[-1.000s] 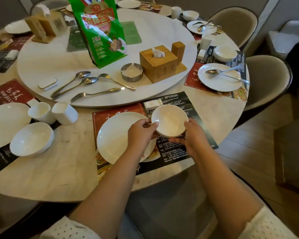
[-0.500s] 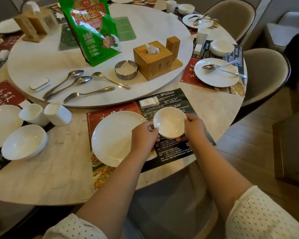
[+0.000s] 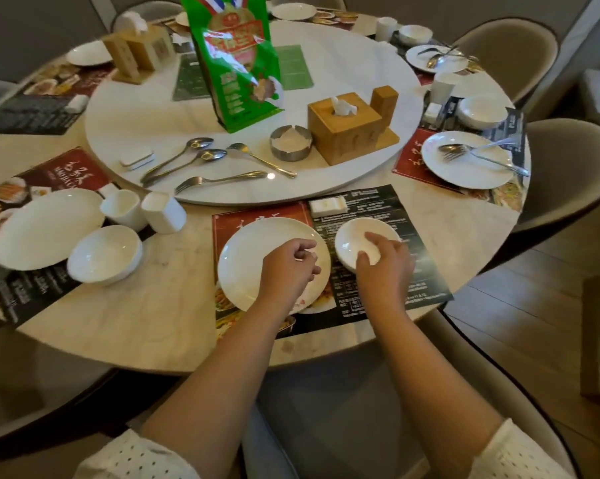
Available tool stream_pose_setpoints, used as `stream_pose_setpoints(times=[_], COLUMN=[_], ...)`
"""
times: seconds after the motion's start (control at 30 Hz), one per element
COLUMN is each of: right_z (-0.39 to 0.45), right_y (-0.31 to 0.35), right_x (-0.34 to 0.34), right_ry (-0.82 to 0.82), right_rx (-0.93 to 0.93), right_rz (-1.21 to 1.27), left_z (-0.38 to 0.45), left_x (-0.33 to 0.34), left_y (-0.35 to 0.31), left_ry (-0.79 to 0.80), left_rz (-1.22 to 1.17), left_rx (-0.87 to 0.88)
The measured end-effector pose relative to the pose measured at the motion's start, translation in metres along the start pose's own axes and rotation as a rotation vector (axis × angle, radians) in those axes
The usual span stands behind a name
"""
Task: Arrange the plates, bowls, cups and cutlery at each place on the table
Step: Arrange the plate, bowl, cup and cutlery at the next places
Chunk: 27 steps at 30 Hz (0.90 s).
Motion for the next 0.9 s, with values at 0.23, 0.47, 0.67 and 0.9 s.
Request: stream_pose_setpoints(times=[0.23, 0.47, 0.67, 0.9], right_z=[-0.038, -0.05, -0.055, -0.05], right_y=[0.063, 0.121, 0.153, 0.163], right_x=[0.073, 0.164, 0.227, 0.243], right_ry=[0.311, 0.409, 0.37, 0.305], right_rx=[-0.053, -0.104, -0.044, 0.006], right_rz=[0.213, 0.194, 0.271, 0.271], left_z=[0.005, 0.065, 0.13, 0.163], left_x=[-0.098, -0.204, -0.247, -0.257], left_y=[0.033, 0.041, 0.055, 0.062], left_ry=[-0.19, -0.375, -0.199, -0.011], left_rz=[-0.003, 0.47, 0.651, 0.716], left_rx=[0.082, 0.337, 0.347, 0.385])
Point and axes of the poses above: each hand's wrist, its own z-axis towards the middle knuckle, its own x-axis out of the palm, y = z × x, the point moved 6 cm from there along z, towards the middle knuckle, and after that the axes turned 3 degrees about -x, right-handed, at the moved point
